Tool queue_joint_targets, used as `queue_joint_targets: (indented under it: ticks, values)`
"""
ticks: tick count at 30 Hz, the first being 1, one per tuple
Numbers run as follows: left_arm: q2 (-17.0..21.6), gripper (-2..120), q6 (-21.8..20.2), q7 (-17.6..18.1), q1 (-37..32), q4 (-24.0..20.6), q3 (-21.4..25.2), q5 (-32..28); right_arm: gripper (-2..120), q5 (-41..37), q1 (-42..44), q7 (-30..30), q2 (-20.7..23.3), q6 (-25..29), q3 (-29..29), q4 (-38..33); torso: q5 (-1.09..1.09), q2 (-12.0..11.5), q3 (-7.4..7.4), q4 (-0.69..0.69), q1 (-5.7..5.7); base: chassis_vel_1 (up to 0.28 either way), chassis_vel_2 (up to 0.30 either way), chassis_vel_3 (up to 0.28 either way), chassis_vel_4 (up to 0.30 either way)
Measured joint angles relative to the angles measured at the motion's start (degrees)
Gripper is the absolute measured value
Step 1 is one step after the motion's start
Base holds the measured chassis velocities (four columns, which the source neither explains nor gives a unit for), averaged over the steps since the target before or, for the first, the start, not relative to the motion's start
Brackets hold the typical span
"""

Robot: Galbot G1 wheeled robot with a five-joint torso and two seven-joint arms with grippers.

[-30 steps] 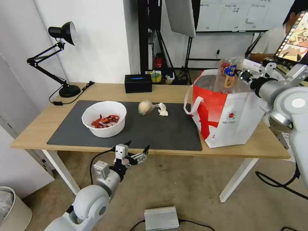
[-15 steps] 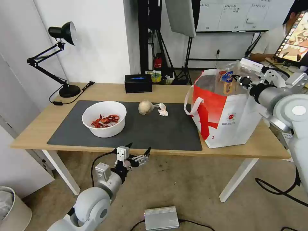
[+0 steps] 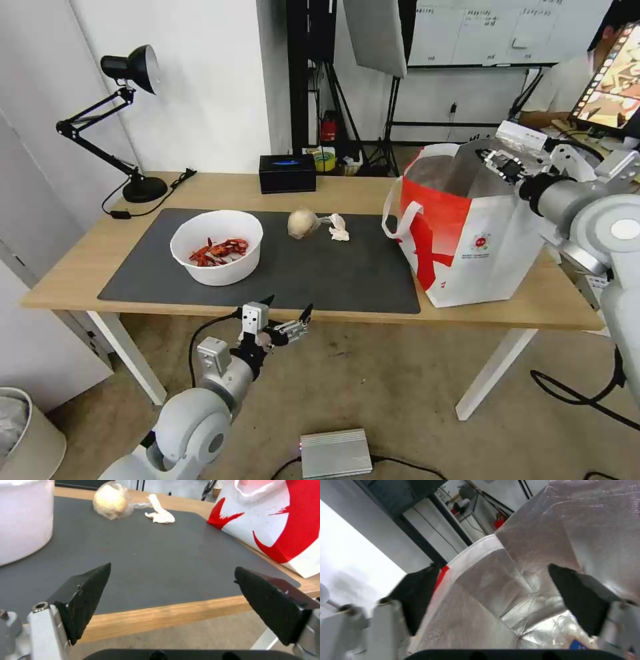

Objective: Pick up the trash from the table and place it into the takeout bag.

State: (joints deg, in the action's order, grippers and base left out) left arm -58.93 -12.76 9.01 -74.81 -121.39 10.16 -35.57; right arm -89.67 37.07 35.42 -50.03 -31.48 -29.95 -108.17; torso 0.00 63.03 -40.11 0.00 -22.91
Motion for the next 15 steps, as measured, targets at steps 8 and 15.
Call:
queue_joint_targets:
  ticks: [8, 15]
  values:
    - [0.1, 100, 0.0, 0.0, 0.1, 0.1, 0.4, -0.2, 100, -0.3, -0.2, -5.9, -0.2, 2.5, -0.2, -1.7, 0.00, 0.0, 0.00, 0.00, 0.00, 0.000, 0.000, 0.000, 0.000]
    - [0.2, 100, 0.1, -0.3, 0.1, 0.4, 0.8, -0.3, 100, 0.0, -0.5, -11.3, 0.9, 5.3, -0.2, -5.0, -0.01, 0.0, 0.00, 0.00, 0.00, 0.000, 0.000, 0.000, 0.000]
